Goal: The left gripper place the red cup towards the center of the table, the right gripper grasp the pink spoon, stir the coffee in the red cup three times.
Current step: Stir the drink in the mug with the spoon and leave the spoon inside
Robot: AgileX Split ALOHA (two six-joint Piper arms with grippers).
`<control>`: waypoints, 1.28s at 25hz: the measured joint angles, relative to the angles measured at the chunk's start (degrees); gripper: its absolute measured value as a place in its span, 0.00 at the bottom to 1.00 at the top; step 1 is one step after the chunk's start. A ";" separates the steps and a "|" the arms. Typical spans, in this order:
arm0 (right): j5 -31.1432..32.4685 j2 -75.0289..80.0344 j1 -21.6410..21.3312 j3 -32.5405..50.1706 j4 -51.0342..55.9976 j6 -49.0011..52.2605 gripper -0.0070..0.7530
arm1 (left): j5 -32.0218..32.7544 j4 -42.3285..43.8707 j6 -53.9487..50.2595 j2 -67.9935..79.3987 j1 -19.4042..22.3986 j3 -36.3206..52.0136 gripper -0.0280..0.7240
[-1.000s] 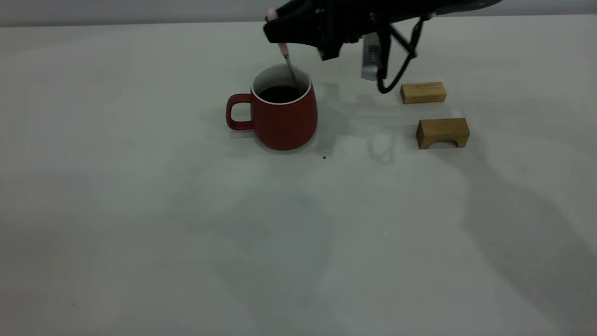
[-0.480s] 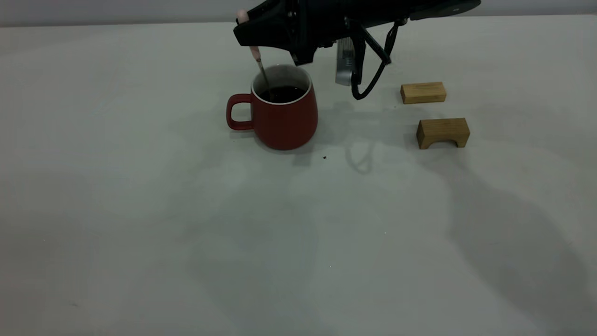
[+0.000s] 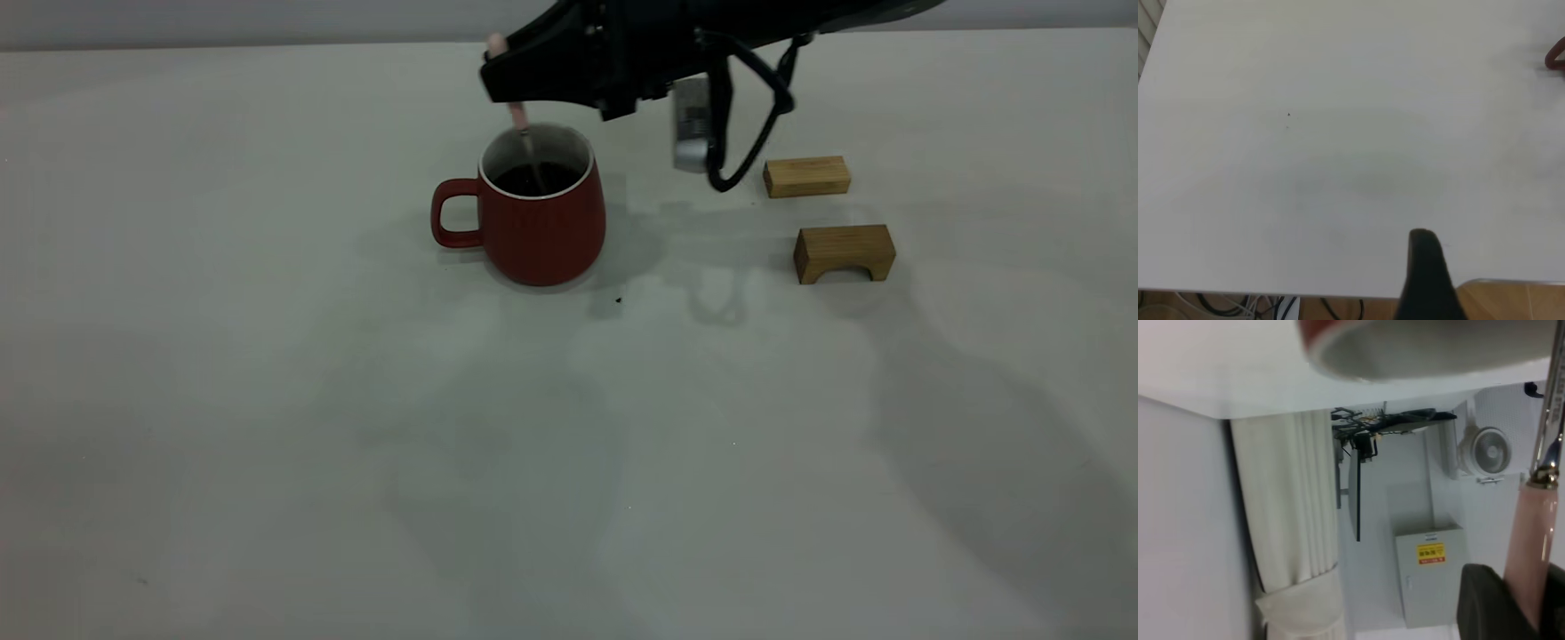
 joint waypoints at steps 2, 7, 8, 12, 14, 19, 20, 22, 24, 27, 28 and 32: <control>-1.33 0.00 1.08 0.00 1.45 -4.12 0.19 | 0.00 0.00 0.00 0.00 0.00 0.00 0.82; -3.80 0.00 0.82 0.00 1.53 -17.67 0.19 | 0.00 0.00 0.00 0.00 0.00 0.00 0.82; -3.71 0.00 0.51 0.00 0.97 -18.91 0.19 | 0.00 0.00 0.00 0.00 0.00 0.00 0.82; -0.60 0.00 -1.04 0.00 -2.90 -20.17 0.19 | 0.00 0.00 0.00 0.00 0.00 0.00 0.82; 0.99 0.00 -1.51 0.00 -3.54 -20.32 0.19 | 0.00 0.00 0.00 0.00 0.00 0.00 0.82; 1.72 0.00 -1.64 0.00 -4.67 -20.36 0.19 | 0.00 0.00 0.00 0.00 0.00 0.00 0.82; 1.74 0.00 -1.64 0.00 -4.85 -20.36 0.19 | 0.00 0.00 0.00 0.00 0.00 0.00 0.82; 1.74 0.00 -1.64 0.00 -5.38 -20.36 0.20 | 0.00 0.00 0.00 0.00 0.00 0.00 0.82; 1.79 0.00 -1.64 0.00 -5.56 -20.36 0.25 | 0.00 0.00 0.00 0.00 0.00 0.00 0.82; 2.36 0.00 -1.64 0.00 -5.56 -20.83 0.42 | 0.00 0.00 0.00 0.00 0.00 0.00 0.82; 2.95 0.00 -1.64 0.00 -5.57 -21.20 0.49 | 0.00 0.00 0.00 0.00 0.00 0.00 0.82; 6.08 -0.35 -1.64 -0.06 -7.06 -23.55 0.79 | 0.00 0.00 0.00 0.00 0.00 0.00 0.82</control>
